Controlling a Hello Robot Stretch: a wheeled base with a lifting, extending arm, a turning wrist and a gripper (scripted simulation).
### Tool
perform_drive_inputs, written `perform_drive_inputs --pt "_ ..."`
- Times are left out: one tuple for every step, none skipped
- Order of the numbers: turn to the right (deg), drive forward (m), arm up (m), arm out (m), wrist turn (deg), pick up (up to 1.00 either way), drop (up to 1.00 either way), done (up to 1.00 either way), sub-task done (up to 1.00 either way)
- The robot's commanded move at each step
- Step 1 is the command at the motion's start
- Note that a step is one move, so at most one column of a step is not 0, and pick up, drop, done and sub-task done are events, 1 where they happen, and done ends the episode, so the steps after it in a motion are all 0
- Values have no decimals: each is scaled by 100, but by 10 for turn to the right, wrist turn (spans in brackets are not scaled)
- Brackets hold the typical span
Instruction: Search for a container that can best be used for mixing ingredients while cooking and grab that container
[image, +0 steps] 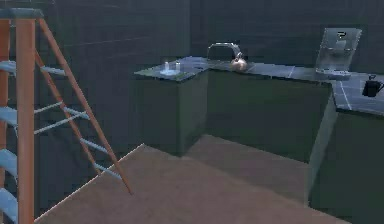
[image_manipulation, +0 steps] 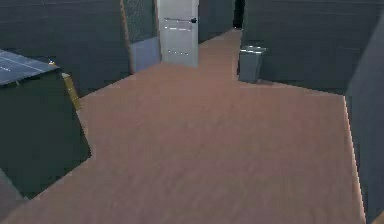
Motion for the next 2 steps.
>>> perform_drive_inputs --pt "450 0 0 0 0 0 0 0 0" --pt "450 0 0 0 0 0 0 0 0"
